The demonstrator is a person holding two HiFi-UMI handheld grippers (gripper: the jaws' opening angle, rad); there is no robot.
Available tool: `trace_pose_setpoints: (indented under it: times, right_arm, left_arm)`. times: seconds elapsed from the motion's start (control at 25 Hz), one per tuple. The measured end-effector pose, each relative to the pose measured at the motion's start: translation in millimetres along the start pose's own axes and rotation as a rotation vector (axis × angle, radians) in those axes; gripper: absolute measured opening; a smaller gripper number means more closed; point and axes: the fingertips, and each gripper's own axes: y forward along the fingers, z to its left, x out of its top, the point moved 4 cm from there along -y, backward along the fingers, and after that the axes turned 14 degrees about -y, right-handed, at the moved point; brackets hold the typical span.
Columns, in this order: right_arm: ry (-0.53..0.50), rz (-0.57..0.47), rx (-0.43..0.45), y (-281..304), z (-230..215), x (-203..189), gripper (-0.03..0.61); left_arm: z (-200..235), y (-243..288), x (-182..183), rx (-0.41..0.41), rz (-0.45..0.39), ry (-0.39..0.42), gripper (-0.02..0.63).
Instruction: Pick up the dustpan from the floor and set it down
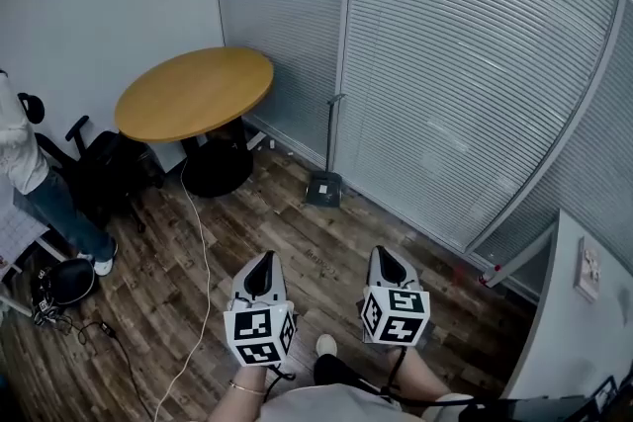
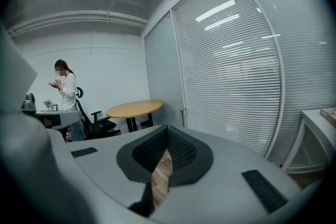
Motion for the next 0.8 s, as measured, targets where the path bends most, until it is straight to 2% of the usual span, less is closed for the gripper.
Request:
trace_pose_setpoints:
  times: [0.24,0.8]
  right_arm:
    - [-0.007,-0.002,0.022,62,-22,22,0.032]
    - [-0.023,0.02,0.035,170,-68,40,0.032]
  left_arm:
    - [-5,67,22,0.005,-0.008,0.015,0.018]
    - [-3,184,29,-0.002,0.008,0.012,0.018]
